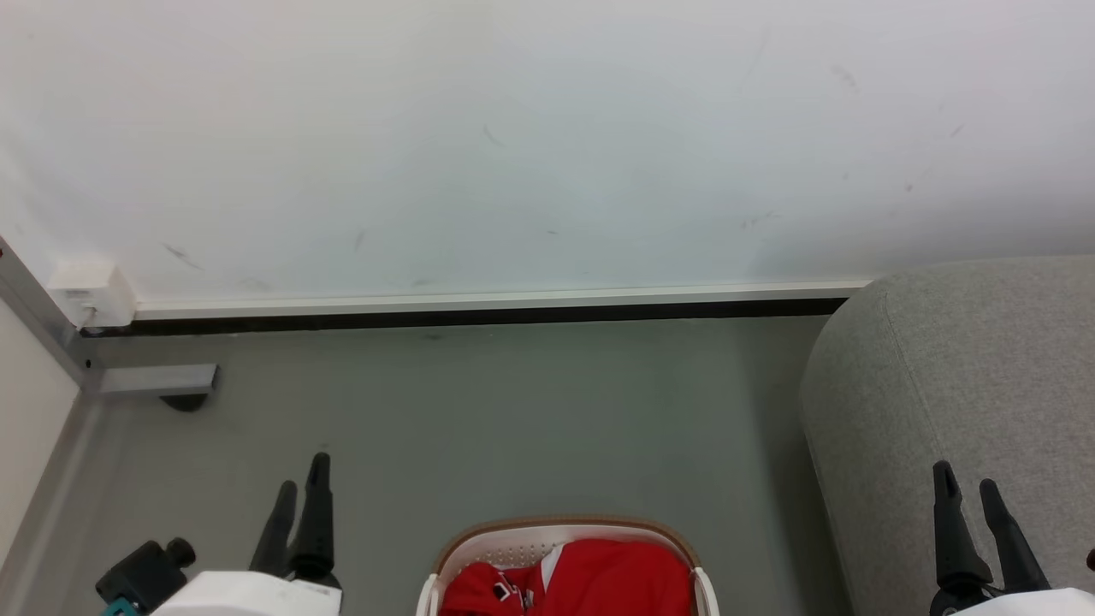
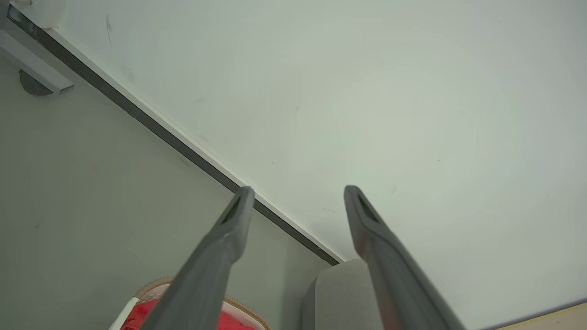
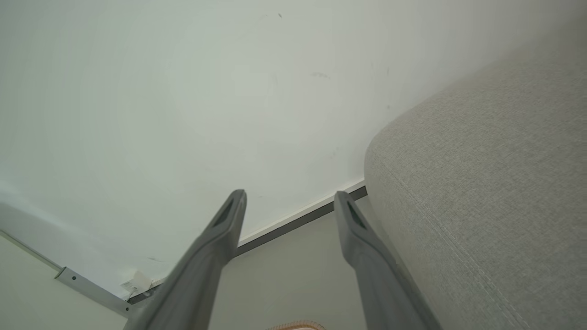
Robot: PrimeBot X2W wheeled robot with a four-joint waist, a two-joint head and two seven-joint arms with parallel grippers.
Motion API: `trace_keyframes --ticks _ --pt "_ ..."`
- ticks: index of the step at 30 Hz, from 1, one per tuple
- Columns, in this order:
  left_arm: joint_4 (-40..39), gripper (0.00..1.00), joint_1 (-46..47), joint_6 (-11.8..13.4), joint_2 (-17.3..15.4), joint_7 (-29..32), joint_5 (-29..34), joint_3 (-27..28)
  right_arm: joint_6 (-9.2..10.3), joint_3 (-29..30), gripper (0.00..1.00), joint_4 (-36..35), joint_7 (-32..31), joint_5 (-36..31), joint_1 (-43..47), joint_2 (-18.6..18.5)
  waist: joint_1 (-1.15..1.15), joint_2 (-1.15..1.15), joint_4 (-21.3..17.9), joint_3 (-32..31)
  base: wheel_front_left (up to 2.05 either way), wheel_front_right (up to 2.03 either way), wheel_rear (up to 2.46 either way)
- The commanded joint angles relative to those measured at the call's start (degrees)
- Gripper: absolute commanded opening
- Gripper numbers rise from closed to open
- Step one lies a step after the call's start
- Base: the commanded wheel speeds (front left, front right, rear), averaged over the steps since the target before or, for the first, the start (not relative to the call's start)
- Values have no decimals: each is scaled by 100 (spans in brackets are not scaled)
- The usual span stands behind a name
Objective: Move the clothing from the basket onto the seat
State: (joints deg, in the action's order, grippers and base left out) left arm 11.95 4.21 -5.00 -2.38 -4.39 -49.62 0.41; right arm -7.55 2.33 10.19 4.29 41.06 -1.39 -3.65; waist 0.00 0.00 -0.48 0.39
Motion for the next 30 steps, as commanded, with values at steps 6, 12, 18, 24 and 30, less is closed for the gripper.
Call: trace_keyframes --ticks 6,12,18,24,30 --pt "-75 100 19 -48 -51 -149 762 -9 5 -12 100 -85 157 -659 1 -81 0 0 -3 3 0 0 0" --pt "-55 100 -21 -52 -96 -258 1328 -15 6 -17 100 -91 263 -1133 27 -99 0 0 -8 2 0 0 0" --pt "-98 100 -35 -23 -145 -346 1770 1 7 -11 100 -106 359 -1572 50 -109 0 0 -3 9 0 0 0" --pt "-124 100 -50 -8 -171 -444 2185 -12 7 32 100 -129 451 -1920 78 -95 0 0 8 5 0 0 0" --pt "-148 100 -90 -6 -199 -529 2569 -43 7 78 100 -149 539 -2240 110 -76 0 0 11 -3 0 0 0"
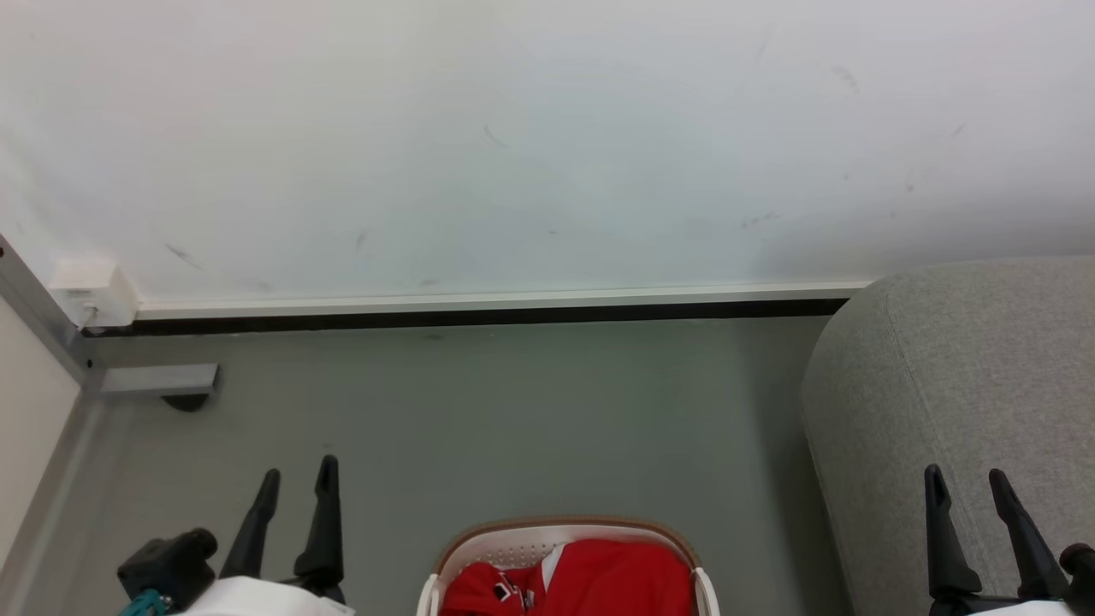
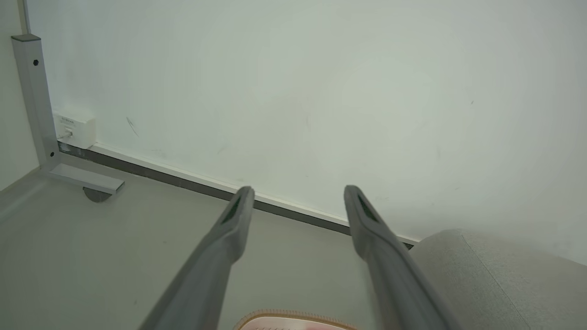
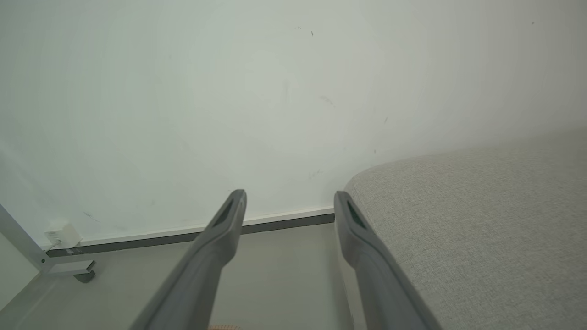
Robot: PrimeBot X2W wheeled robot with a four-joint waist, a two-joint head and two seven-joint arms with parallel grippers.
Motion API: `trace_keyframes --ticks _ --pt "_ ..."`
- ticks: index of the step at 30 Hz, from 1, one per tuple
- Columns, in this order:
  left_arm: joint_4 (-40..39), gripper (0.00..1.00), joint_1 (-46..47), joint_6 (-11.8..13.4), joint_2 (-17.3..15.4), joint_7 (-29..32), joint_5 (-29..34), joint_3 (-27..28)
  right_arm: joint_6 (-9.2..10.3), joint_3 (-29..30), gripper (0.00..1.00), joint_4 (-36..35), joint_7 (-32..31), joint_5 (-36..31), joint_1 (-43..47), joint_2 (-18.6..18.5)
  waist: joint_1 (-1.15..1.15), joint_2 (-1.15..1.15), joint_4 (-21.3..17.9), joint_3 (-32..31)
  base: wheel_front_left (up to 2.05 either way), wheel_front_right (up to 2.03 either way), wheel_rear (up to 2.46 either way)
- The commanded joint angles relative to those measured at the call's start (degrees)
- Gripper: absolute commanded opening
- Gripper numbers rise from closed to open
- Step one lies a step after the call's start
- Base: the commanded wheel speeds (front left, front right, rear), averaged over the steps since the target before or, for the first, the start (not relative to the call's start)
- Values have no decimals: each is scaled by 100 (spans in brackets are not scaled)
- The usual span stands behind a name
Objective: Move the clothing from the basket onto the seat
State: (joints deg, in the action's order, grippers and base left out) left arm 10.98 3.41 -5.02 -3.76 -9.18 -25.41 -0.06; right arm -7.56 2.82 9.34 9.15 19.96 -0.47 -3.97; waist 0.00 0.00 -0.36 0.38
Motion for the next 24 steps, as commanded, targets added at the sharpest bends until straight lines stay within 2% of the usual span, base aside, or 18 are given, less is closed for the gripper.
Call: trace_keyframes --ticks 1,24 --pt "-53 100 -16 -4 -66 -67 208 -2 8 36 100 -68 71 -188 22 -41 0 0 -1 -2 0 0 0" --pt "-25 100 -96 -30 -113 -362 1379 -50 11 112 100 -135 361 -1092 130 23 0 0 -15 21 0 0 0"
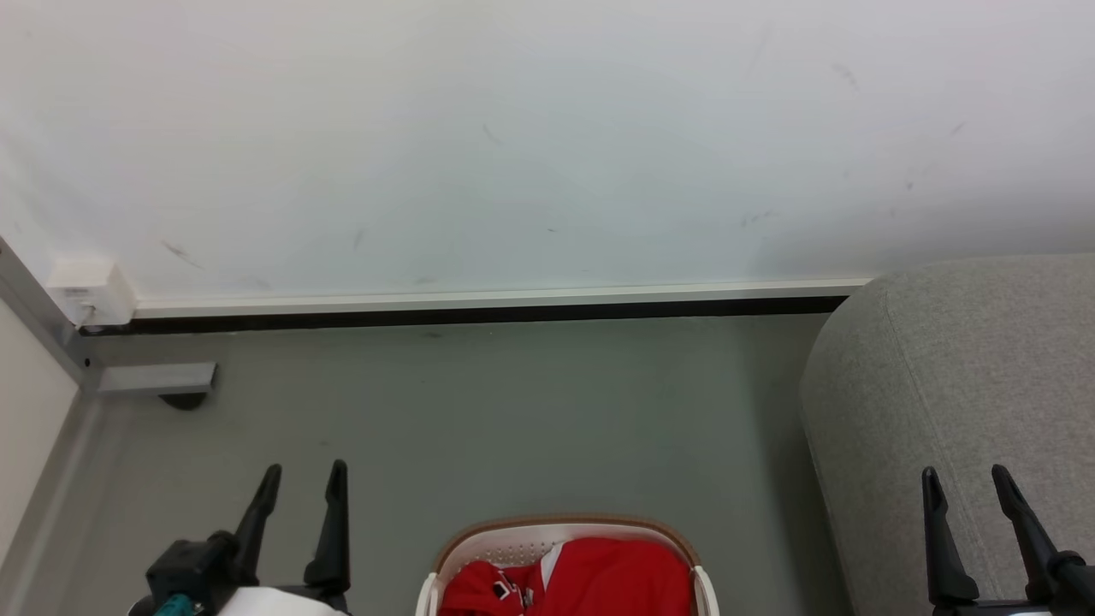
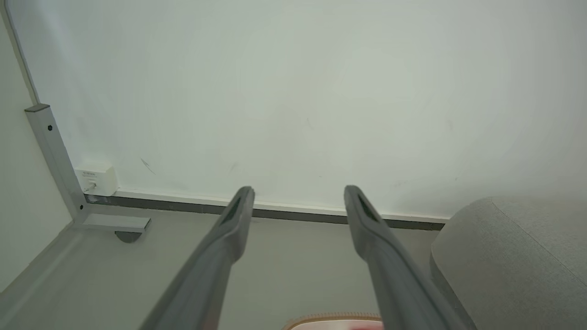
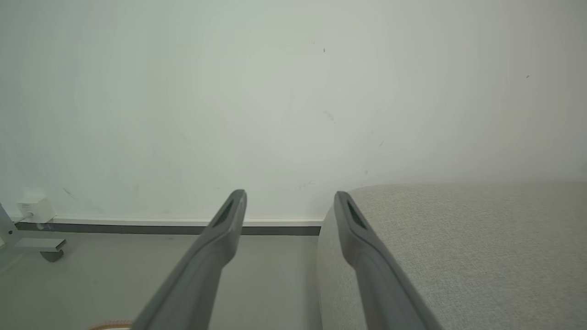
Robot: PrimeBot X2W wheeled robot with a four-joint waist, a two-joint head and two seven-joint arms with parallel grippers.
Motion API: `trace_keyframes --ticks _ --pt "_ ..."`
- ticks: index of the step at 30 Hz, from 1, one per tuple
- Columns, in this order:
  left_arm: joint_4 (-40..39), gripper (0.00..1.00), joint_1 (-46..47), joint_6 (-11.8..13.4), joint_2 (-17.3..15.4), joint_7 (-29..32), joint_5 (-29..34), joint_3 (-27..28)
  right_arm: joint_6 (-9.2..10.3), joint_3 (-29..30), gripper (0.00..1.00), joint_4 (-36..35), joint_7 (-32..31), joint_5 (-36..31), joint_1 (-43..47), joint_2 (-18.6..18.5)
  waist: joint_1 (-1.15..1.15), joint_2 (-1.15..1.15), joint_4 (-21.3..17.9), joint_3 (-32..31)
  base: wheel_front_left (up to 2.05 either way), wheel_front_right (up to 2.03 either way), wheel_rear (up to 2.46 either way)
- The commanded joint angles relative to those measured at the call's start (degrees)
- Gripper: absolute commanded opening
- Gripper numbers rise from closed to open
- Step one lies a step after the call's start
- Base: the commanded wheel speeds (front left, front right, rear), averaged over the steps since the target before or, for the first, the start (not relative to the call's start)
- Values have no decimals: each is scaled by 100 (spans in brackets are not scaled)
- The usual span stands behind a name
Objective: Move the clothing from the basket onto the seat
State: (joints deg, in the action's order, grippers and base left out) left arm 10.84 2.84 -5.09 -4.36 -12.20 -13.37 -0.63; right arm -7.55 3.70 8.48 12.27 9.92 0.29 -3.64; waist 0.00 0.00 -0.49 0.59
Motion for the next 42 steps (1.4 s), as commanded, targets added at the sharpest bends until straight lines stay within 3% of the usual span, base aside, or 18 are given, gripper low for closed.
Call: trace_keyframes --ticks 1,24,42 --pt "-8 100 -38 -26 -56 -70 214 6 10 34 100 -44 57 -96 56 -1 0 0 -5 -1 0 0 0" --pt "111 100 -102 -173 14 -313 992 30 12 111 100 108 305 -525 96 71 0 0 -111 9 0 0 0" --pt "145 100 -25 -236 5 -297 1010 9 12 -10 100 93 299 -427 -25 73 0 0 -331 157 0 0 0"
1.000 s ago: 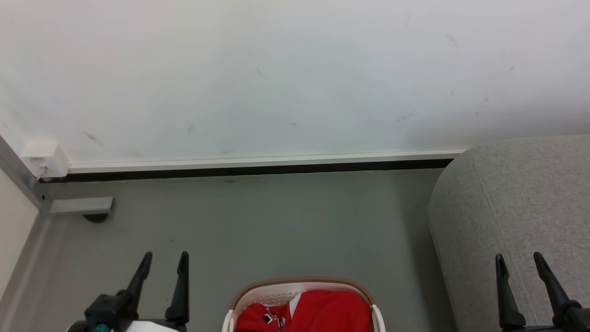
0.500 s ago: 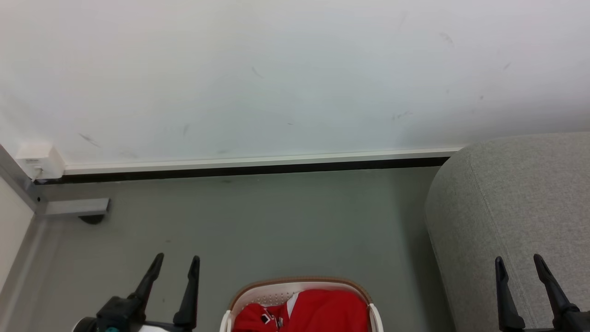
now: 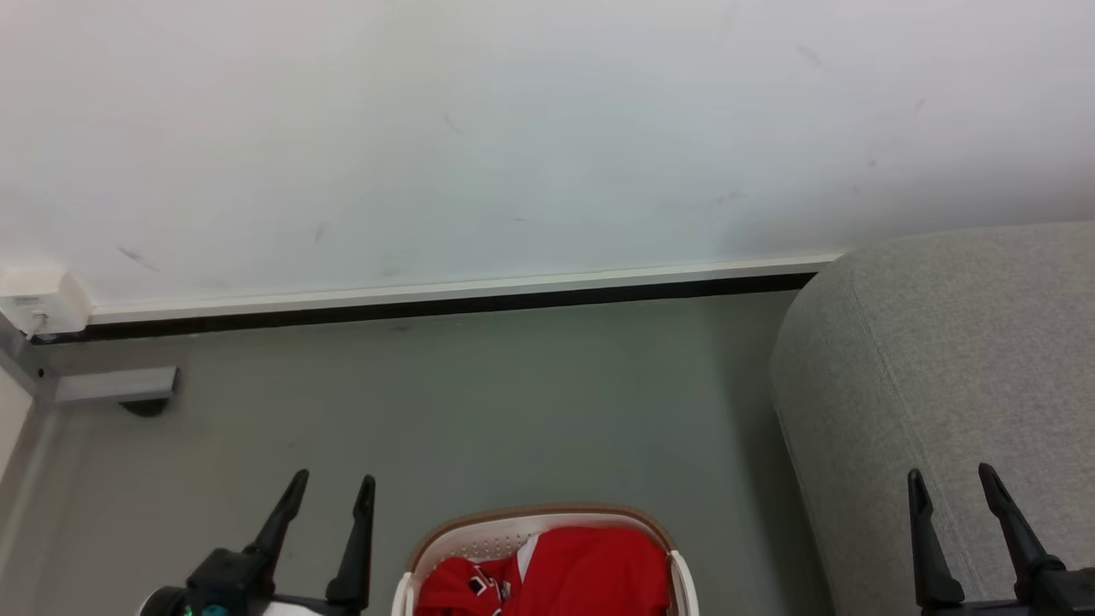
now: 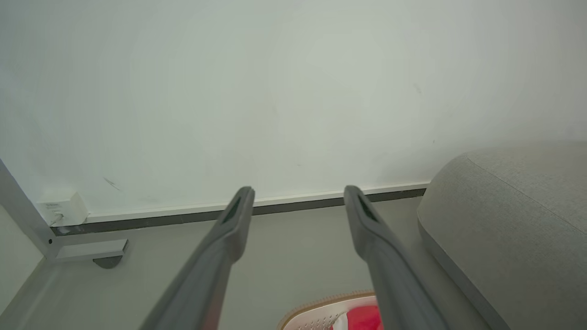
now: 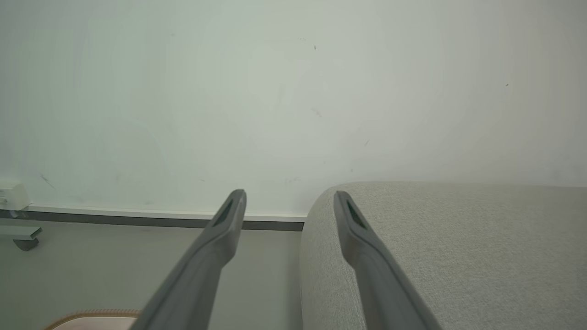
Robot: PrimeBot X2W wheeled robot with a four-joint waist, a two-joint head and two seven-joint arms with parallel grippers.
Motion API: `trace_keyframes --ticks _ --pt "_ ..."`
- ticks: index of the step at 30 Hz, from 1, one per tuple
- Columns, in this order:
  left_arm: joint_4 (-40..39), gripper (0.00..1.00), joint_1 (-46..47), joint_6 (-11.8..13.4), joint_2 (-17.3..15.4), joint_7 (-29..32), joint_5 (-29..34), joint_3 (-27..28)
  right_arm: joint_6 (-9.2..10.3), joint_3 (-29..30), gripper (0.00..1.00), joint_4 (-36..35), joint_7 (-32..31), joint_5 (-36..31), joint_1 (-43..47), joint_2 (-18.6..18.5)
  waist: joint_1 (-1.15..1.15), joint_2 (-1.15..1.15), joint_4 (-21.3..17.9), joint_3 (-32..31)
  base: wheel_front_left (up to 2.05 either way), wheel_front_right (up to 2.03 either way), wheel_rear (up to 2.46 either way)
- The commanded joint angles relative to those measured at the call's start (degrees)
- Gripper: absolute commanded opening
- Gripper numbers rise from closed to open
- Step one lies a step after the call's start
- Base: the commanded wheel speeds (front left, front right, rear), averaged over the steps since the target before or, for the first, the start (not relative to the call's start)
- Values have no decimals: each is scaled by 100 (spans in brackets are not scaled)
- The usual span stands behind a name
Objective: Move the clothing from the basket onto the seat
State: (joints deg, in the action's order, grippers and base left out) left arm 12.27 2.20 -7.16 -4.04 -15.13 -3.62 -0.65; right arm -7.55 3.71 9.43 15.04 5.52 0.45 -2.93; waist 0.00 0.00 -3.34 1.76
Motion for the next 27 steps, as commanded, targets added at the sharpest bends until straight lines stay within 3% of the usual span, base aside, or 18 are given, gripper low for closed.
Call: trace_keyframes --ticks 1,9,15,22,27 --pt "5 100 70 -26 -30 -4 43 -30 12 -19 100 -11 22 14 -66 0 0 0 -88 68 0 0 0" --pt "145 100 525 -31 -121 -3 69 -347 12 -105 100 -190 22 18 -329 0 0 0 -540 487 0 0 0" --pt "905 100 1122 -24 -228 -1 -63 -1040 12 -187 100 -442 21 46 -559 3 0 0 -906 971 0 0 0" --pt "1998 100 2152 -25 -243 629 -124 -2095 13 -268 100 -762 21 54 -845 1 0 0 -1210 1717 0 0 0" --pt "2766 100 2785 -24 -189 1218 -156 -2486 12 -277 100 -1113 21 106 -1130 4 0 0 -1381 2455 0 0 0"
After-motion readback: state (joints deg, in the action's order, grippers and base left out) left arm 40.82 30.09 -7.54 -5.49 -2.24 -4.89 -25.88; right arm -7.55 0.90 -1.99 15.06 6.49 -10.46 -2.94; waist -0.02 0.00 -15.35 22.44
